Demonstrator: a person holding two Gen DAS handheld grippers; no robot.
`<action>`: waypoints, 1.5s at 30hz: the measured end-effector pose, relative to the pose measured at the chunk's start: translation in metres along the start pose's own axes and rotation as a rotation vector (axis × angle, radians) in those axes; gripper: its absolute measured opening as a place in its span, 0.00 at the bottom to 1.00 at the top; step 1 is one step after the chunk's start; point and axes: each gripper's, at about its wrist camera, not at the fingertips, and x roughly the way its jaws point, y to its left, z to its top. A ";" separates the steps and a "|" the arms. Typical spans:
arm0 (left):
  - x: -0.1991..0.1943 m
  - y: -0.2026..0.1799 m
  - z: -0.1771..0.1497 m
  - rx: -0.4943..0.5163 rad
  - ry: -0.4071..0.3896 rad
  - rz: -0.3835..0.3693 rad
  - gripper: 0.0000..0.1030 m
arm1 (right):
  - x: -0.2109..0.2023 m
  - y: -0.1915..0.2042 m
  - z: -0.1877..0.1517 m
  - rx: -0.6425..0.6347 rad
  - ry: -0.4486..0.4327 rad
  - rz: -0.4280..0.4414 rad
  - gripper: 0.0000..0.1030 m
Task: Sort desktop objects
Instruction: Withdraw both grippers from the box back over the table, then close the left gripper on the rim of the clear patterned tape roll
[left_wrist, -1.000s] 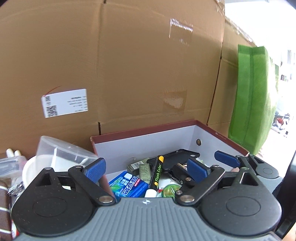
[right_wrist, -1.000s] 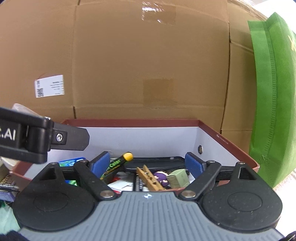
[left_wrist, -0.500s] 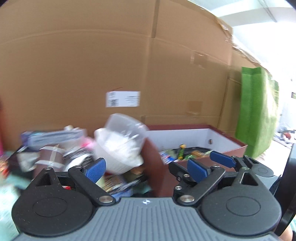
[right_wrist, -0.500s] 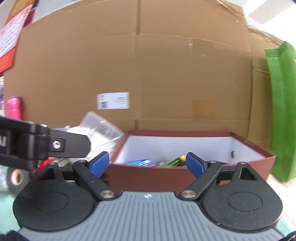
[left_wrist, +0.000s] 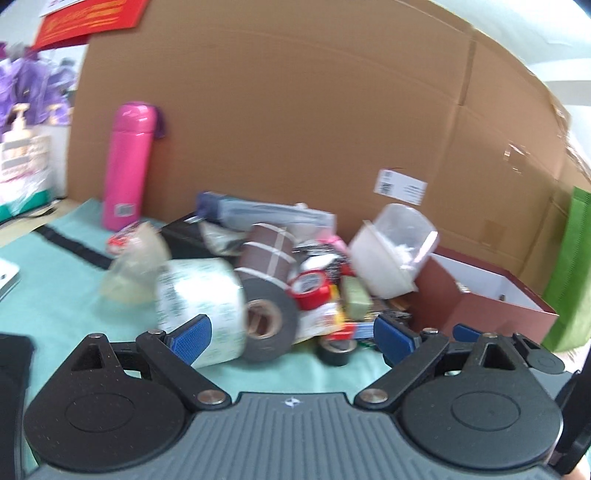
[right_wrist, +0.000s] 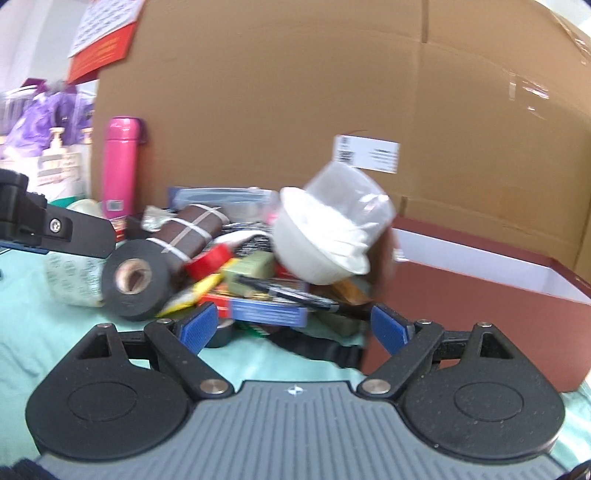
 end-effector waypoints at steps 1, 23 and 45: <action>-0.002 0.005 -0.001 -0.004 0.004 0.011 0.94 | 0.000 0.005 0.000 0.000 0.007 0.020 0.85; -0.019 0.090 0.003 -0.066 0.008 0.113 0.93 | 0.019 0.139 0.035 -0.179 0.028 0.283 0.77; 0.029 0.090 0.008 -0.037 0.136 0.065 0.61 | 0.025 0.099 0.032 -0.015 0.039 0.166 0.49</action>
